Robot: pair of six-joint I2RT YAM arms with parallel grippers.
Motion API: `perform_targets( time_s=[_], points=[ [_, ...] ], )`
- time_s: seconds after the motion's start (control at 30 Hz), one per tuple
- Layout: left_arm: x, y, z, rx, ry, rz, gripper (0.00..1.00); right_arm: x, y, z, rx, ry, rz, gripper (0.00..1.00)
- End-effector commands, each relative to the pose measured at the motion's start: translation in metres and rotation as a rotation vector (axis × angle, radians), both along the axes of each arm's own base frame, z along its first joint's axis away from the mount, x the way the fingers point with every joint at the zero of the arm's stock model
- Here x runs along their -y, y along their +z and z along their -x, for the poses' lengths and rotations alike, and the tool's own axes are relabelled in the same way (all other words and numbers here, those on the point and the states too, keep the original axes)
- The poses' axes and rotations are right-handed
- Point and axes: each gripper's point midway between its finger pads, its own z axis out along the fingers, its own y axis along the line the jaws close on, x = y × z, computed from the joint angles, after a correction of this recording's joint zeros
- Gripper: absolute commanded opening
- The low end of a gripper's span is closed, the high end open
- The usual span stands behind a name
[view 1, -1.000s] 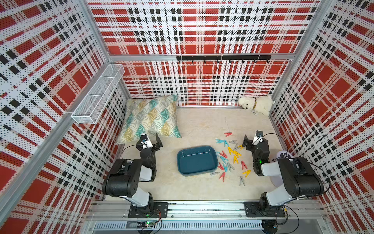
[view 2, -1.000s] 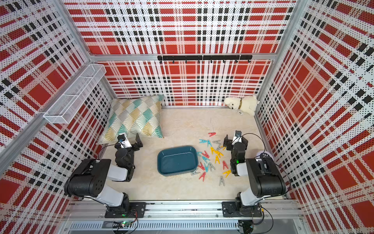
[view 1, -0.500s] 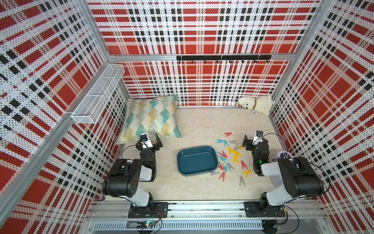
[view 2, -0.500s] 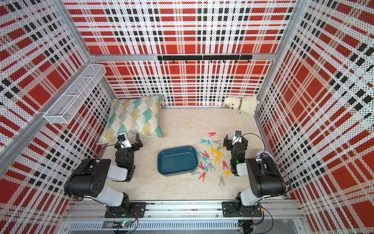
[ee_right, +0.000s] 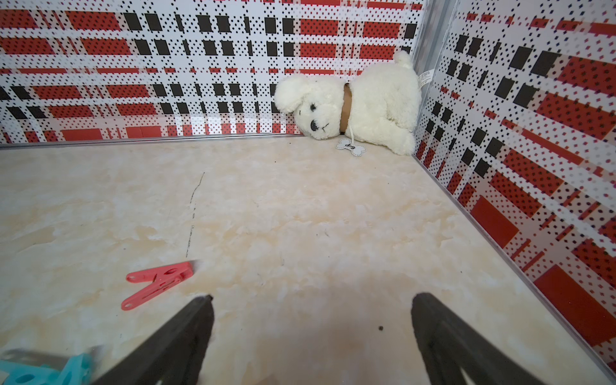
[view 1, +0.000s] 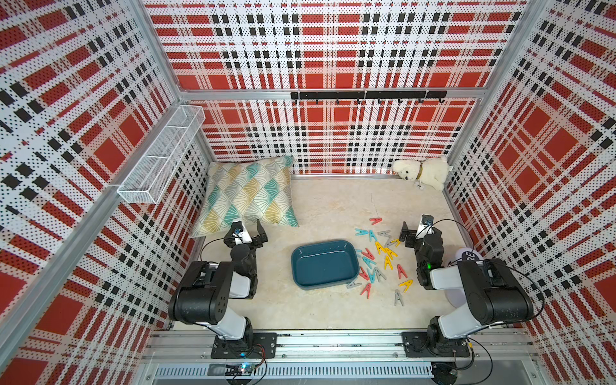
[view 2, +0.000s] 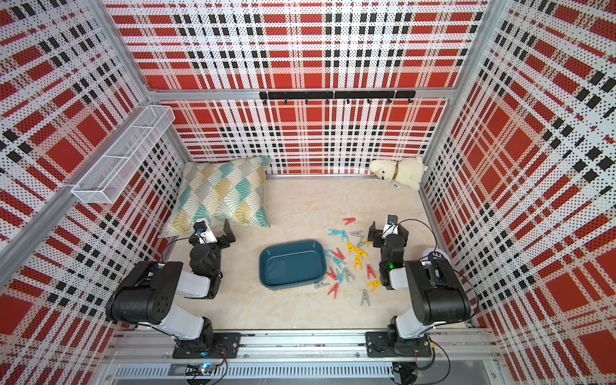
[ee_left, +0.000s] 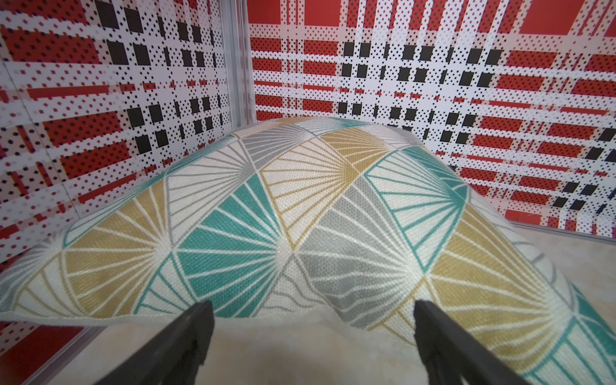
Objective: Put the clothespins into the storage box
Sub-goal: Pick up the clothespin from the center of the board.
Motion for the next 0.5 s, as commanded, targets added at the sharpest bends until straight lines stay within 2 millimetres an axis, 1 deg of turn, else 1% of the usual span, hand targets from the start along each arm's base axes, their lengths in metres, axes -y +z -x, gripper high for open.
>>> perform_targets(
  time_s=[0.0,0.23,0.33,0.47],
  points=[
    [0.002,0.003,-0.007,0.008,-0.016,-0.005,0.99,-0.014,0.005,-0.008,0.002,0.110,0.009,1.00],
    [0.002,0.004,-0.004,0.008,0.001,-0.008,0.99,-0.013,0.006,-0.007,0.009,0.116,0.001,1.00],
    [0.000,0.010,-0.004,0.014,0.035,-0.012,0.99,-0.010,0.010,-0.013,-0.018,0.096,-0.004,1.00],
    [0.010,0.022,-0.012,-0.025,0.046,-0.060,0.99,-0.011,0.009,-0.024,-0.094,0.098,-0.007,1.00]
  ],
)
